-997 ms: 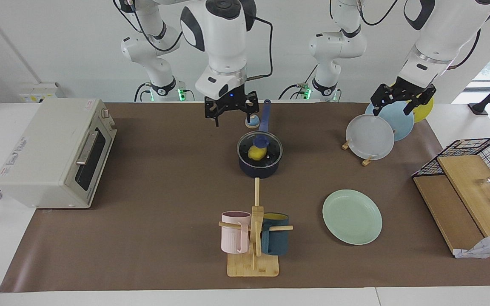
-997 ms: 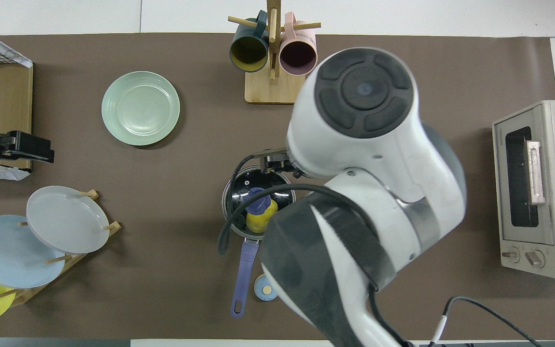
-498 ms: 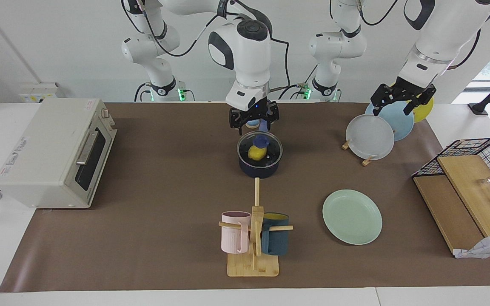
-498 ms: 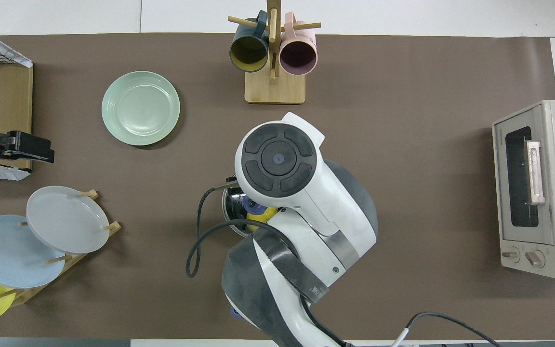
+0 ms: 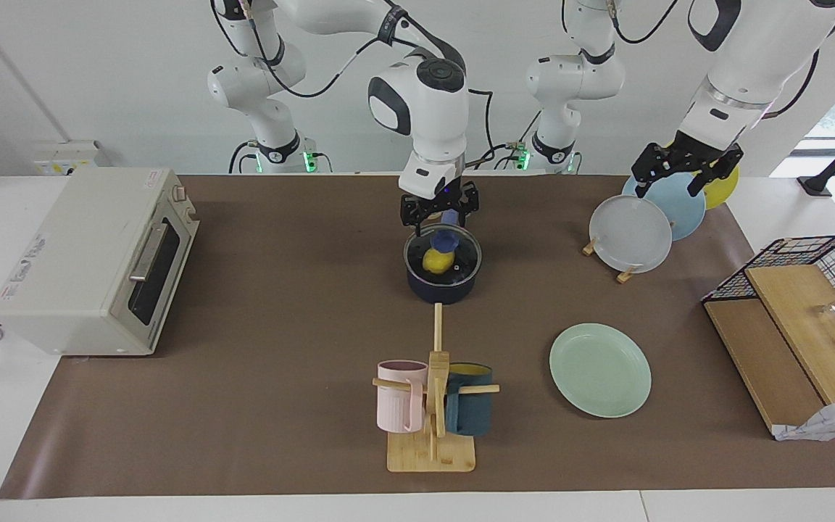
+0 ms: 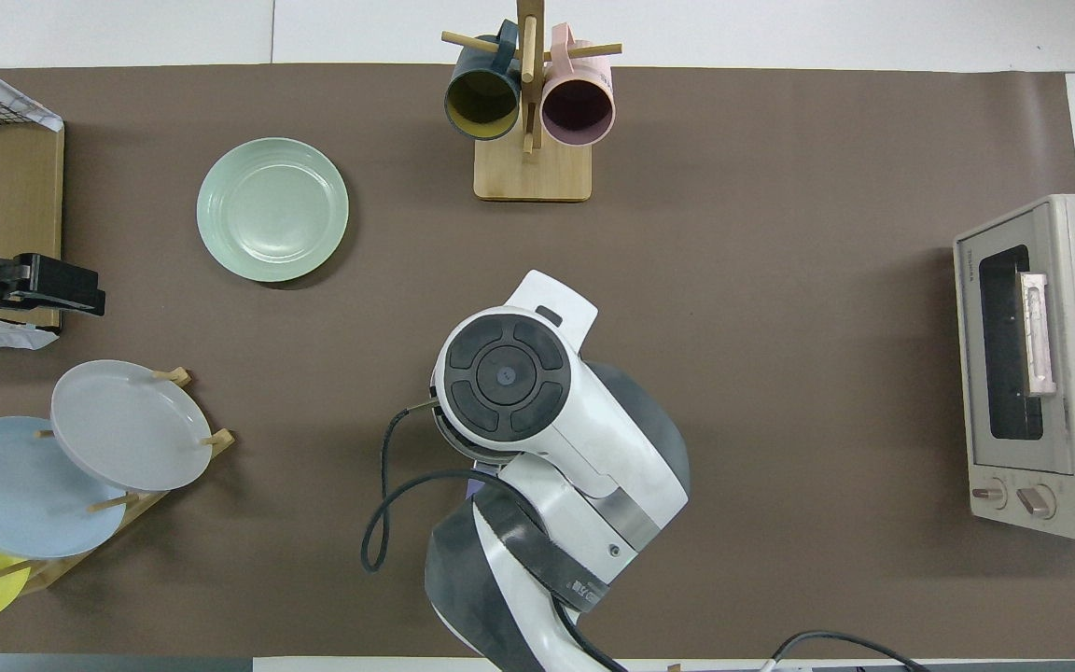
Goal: Transfer potato from pot to plate
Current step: 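Lower the right gripper onto the glass lid knob and grasp it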
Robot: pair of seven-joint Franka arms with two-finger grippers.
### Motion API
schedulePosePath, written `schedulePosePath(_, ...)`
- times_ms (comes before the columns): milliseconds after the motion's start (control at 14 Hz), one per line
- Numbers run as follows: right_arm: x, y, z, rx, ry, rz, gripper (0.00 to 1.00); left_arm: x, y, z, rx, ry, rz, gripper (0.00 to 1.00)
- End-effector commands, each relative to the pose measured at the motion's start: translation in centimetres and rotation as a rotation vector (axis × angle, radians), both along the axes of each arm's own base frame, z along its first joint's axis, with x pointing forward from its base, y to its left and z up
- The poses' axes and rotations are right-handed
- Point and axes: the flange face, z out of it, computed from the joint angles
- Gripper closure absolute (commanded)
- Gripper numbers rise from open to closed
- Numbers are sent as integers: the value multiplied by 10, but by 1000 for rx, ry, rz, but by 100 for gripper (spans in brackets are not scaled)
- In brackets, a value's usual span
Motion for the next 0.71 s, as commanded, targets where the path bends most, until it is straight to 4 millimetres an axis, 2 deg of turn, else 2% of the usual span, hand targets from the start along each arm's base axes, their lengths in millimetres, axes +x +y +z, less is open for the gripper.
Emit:
schedulePosePath(0,-6,-4,-10,6,-26,6,0,-7,2,2,-12,-6,3,0)
schedulePosePath(285,7,0,-38,9,-20,-3,0,-6,2,1,-12,-5,3,0)
schedulePosePath(427,7,4,-31,12,-23,-5,0,-7,2,2,-13,-8,3,0)
schedulePosePath(641,8,14,-49,21,-24,-26,0,-7,2,2,-13,-8,3,0)
